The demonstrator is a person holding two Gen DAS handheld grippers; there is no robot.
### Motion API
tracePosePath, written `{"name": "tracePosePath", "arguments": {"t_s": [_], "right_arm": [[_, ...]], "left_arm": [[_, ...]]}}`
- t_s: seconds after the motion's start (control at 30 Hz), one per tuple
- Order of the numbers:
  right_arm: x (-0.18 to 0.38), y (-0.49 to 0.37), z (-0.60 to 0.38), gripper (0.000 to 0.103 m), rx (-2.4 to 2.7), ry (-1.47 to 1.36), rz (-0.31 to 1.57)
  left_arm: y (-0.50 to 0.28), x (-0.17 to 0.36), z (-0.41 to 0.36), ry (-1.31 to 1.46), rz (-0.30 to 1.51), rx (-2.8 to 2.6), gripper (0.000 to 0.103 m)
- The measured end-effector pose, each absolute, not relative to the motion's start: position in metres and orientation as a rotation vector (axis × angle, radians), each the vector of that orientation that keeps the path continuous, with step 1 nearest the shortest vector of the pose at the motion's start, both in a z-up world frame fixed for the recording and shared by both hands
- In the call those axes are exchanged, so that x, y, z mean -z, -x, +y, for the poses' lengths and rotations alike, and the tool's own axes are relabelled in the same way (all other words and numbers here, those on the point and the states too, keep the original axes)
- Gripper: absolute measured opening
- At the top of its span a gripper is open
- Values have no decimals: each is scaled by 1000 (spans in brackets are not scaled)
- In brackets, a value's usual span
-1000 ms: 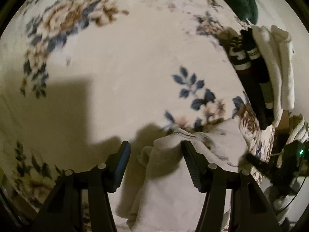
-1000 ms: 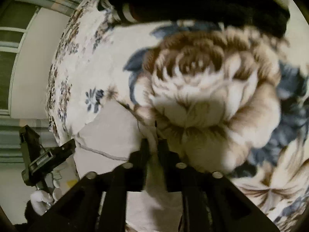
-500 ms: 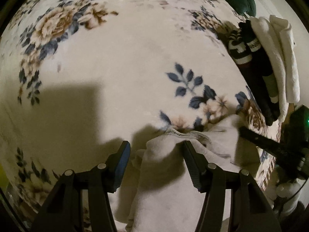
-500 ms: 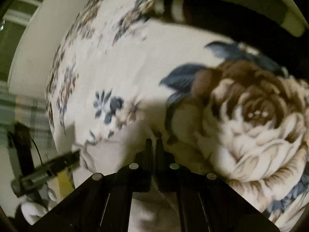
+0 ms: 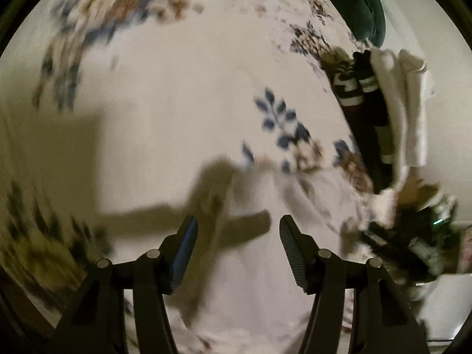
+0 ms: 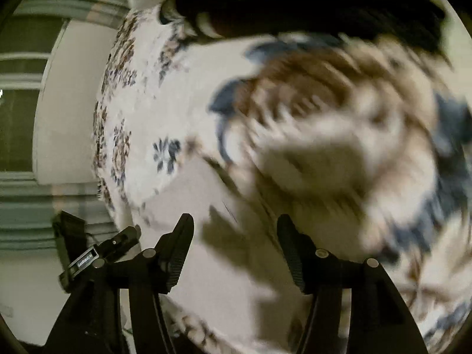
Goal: Fold small clothes
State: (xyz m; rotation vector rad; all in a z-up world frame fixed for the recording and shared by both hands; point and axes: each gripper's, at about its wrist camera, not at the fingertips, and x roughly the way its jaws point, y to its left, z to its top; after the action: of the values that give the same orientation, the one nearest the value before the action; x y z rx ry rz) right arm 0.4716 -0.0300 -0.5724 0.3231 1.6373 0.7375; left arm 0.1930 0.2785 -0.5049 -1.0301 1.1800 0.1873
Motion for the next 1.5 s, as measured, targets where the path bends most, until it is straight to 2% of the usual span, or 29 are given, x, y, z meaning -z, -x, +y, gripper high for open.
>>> {"name": "tracePosePath", "arguments": {"t_s": [0.23, 0.37, 0.4, 0.43, 0.47, 0.53, 0.6, 0.7, 0.9, 1.1, 1.3, 1.5], "right_arm": [[634, -428, -69, 64, -781, -478, 1845], [654, -410, -59, 64, -838, -589, 1882], [656, -407, -56, 64, -848, -594, 1879], [658, -404, -53, 63, -858, -613, 1869], [659, -402, -51, 61, -861, -635, 1862], [659, -399, -50, 28, -868, -678, 1848], [656, -397, -50, 21, -860, -699, 1821], [644, -390, -52, 18, -852, -687, 1776], [599, -383, -60, 16, -847, -673, 1682], [521, -400, -80, 16, -841, -692, 1563], [423, -446, -97, 16, -813, -719, 1395], [339, -527, -107, 15, -789, -756, 1208]], "left_arm": [[-174, 557, 255, 1233, 1199, -69, 56], [-180, 550, 249, 1185, 1175, -65, 55], [-182, 546, 247, 1160, 1166, -64, 54], [-183, 541, 246, 1138, 1150, -61, 40], [-183, 537, 245, 1125, 1139, -52, 26], [-187, 532, 242, 1097, 1129, -53, 21], [-187, 523, 241, 1069, 1106, -58, 17], [-187, 509, 240, 1047, 1087, -64, 13], [-197, 460, 242, 1003, 1033, -30, 10], [-234, 395, 241, 917, 1018, 67, 10], [-305, 314, 242, 839, 973, 192, 10], [-425, 225, 234, 717, 883, 312, 10]]}}
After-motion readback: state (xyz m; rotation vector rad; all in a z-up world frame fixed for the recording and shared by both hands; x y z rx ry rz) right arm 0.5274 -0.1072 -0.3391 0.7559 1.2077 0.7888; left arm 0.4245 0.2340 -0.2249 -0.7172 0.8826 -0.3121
